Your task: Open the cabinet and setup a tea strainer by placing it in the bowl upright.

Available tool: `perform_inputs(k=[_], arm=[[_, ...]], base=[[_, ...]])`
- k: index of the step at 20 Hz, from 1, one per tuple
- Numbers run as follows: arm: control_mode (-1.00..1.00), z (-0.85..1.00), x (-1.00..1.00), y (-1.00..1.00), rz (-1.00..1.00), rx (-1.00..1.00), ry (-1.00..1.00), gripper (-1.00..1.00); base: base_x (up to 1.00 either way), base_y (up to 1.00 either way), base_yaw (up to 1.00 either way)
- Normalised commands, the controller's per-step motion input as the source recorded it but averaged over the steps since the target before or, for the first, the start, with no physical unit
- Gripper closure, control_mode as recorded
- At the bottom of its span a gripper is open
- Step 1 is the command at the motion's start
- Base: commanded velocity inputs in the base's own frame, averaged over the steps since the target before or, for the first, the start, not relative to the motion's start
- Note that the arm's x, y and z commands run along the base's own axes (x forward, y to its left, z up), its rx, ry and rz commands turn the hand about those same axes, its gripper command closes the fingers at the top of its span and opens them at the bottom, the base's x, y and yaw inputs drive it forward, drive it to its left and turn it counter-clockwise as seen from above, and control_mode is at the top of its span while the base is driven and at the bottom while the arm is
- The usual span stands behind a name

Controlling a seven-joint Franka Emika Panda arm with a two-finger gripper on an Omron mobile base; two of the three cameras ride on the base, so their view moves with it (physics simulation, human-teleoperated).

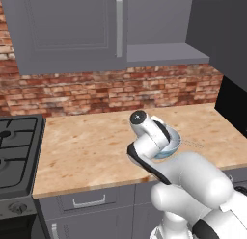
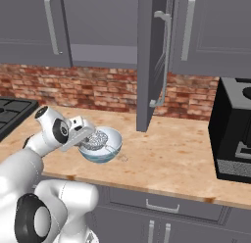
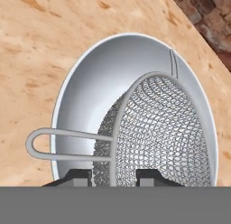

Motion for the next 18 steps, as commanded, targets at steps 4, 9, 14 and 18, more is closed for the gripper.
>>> perform_inputs(k=[4,9,14,18], arm=[[-1.0,-0.05,0.06,-0.16,0.0,0.0,0.0,1.0],[-1.0,-0.01,0.1,-0.17,-0.01,0.0,-0.05,1.0],[-1.0,0.0,0.07,-0.03,0.0,0.0,-0.06,1.0],[-1.0,0.0,0.0,0.1,0.0,0.0,0.0,1.0]], base=[[0.0,0.0,0.0],[0.0,0.0,0.0],[0.0,0.0,0.0],[0.0,0.0,0.0]])
